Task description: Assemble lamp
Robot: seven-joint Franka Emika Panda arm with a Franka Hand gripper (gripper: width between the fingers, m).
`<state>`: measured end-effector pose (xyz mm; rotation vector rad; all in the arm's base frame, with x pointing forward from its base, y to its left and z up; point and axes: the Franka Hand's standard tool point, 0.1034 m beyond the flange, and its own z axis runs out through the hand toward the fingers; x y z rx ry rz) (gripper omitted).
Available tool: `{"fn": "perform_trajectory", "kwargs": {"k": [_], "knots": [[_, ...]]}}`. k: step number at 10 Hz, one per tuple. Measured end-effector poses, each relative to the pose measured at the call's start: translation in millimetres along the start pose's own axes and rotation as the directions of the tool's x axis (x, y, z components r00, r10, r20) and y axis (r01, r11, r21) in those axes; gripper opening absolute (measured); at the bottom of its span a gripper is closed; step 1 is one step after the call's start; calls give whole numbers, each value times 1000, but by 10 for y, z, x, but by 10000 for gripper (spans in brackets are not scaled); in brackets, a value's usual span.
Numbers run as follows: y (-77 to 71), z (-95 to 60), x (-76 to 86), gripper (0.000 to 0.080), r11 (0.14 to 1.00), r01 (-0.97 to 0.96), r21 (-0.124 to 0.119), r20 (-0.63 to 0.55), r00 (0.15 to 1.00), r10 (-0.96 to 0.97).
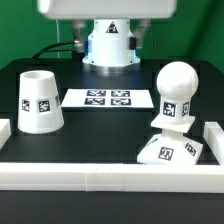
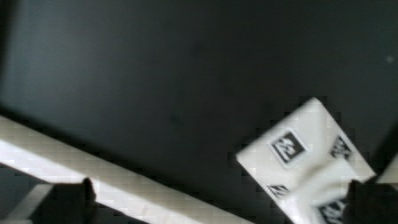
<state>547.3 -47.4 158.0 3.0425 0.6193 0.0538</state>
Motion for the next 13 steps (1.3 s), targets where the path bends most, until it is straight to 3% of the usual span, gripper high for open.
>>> {"fn": "perform_trajectory", "kwargs": {"k": [1,5,6,8,9,13], "knots": [[160,24,-112,699,1000,-18,-8,-10,1000,17],[139,36,-109,699,1000,-17,-7,-8,1000,16],[182,44,-193,699,1000,8,2,0,1000,-8],[496,73,-617,699,998,-53,23,48,997,52],[596,103,-726,699,998,-63,32,61,996,61],[610,138,-745,699,997,-65,41,68,996,62]]}}
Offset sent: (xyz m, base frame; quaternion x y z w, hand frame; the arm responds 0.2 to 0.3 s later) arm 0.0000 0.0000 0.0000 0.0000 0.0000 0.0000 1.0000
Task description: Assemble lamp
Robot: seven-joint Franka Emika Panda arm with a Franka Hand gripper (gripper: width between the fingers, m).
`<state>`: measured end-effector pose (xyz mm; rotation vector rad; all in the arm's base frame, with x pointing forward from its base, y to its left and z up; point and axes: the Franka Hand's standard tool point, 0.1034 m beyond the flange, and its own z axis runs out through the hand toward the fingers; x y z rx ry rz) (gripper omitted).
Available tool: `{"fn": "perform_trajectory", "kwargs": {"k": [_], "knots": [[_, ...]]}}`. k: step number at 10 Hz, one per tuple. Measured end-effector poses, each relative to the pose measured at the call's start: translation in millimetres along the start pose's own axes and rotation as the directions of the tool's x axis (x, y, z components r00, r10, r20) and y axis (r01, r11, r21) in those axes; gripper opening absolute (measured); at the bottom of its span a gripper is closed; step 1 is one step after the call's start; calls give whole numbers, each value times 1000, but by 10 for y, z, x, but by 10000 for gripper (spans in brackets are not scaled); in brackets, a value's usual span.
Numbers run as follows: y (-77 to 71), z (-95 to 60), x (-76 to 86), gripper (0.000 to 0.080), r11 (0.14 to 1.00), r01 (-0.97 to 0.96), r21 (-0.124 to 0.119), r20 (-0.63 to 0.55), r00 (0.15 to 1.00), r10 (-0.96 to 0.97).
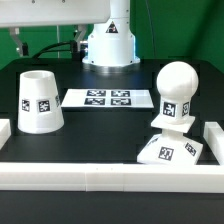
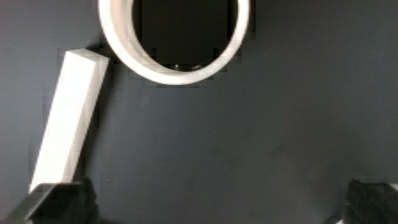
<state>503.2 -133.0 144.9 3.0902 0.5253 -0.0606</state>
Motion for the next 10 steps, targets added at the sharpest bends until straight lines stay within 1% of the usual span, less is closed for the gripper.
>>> {"fn": "perform_trajectory", "kwargs": {"k": [1,2,3,4,5,6,8,10], "knots": [[28,21,-67,699,999,-27,29,17,1000,26],[-10,68,-127,699,997,-63,33,26,998,62],[-123,142,-215,699,995,-87,45,46,995,85],[-202,221,-299,699,993,-106,55,66,993,102],[-235,271,-336,699,993,-106,61,77,992,101],[-260,315,-358,699,992,-105,64,83,992,100],[-256,422,-379,699,994,-100,53,74,993,96],[-241,522,-403,699,995,-87,51,79,993,83]]}}
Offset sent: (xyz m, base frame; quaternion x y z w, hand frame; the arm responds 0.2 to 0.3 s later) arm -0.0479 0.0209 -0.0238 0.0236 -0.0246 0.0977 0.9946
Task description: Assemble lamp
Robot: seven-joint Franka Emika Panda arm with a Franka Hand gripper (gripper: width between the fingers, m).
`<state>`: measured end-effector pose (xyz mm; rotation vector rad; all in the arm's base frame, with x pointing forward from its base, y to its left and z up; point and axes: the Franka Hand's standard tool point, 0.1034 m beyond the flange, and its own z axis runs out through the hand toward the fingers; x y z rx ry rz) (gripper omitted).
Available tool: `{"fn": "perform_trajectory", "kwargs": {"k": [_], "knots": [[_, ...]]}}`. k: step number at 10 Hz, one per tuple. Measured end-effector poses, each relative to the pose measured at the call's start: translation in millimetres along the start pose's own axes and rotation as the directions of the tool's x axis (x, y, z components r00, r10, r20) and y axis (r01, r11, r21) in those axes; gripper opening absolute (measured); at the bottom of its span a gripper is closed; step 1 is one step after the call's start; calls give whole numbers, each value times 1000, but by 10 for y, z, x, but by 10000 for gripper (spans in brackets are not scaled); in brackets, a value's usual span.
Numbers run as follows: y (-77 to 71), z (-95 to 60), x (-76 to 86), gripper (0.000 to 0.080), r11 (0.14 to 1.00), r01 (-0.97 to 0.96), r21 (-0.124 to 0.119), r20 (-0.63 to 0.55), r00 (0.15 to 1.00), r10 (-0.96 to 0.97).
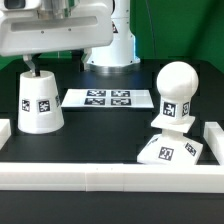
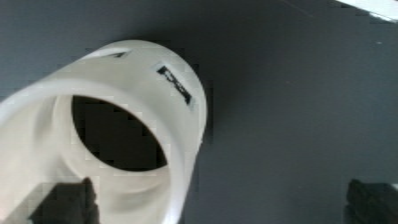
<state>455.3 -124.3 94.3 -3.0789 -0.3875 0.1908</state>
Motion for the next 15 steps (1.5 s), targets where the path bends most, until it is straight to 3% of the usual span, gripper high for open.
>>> {"fn": "perform_trajectory", "kwargs": {"k": [2,3,4,5,6,7,8,13,15], "knots": [[-2,54,-12,699,1000,5,2,8,1000,-5],[-3,62,-14,602,1000,5,2,10,1000,-5],[-5,59,-9,453,1000,6,2,9,1000,-6],[-5,56,-6,453,1000,6,1,9,1000,-6],[-5,57,-6,272,1000,6,1,9,1000,-6],[-4,55,-5,272,1000,7,1,8,1000,-7],[-2,51,0,75,1000,8,1,7,1000,-8],[-40,14,24,43,1000,16,8,15,1000,-16],[-221,-287,171,43,998,11,66,52,999,-14]]}}
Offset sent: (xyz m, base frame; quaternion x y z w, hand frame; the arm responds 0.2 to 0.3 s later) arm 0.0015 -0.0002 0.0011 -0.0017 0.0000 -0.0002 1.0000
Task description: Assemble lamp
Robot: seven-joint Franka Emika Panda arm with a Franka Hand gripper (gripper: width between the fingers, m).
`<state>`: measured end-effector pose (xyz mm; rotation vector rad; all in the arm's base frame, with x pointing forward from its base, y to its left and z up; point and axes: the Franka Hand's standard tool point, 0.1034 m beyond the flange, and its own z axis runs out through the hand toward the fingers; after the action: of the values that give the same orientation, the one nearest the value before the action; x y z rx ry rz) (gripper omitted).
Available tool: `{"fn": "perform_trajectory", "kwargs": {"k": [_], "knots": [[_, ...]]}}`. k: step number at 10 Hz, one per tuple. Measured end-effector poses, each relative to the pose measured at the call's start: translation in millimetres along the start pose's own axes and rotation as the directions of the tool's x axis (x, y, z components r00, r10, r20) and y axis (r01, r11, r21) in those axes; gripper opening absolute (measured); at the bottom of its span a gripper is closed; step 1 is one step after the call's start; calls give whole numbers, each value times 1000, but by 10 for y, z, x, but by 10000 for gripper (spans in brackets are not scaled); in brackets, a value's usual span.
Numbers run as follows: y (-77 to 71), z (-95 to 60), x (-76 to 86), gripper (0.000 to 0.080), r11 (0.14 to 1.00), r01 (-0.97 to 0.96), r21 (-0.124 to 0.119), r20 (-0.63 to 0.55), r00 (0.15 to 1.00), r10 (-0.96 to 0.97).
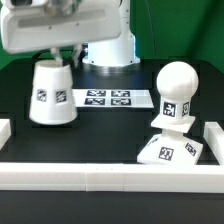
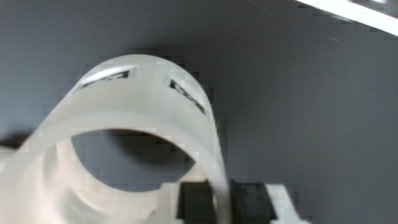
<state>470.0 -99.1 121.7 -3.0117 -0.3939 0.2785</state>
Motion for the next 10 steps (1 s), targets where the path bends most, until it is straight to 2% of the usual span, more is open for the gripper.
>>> {"fn": "perform_trajectory", "kwargs": {"k": [2,3,4,6,9,10], "knots": [[-257,-394,275,43,996,-59,70,18,998,58],[-393,-627,477,43,991,-103,82,13,995,102],[-469,-821,682,43,992,-100,76,-7,995,100],[-434,-735,634,44,993,-95,77,-3,995,95],[-447,-735,640,44,993,-92,76,-2,996,93],[-539,-791,658,44,992,-96,80,4,995,96]]}}
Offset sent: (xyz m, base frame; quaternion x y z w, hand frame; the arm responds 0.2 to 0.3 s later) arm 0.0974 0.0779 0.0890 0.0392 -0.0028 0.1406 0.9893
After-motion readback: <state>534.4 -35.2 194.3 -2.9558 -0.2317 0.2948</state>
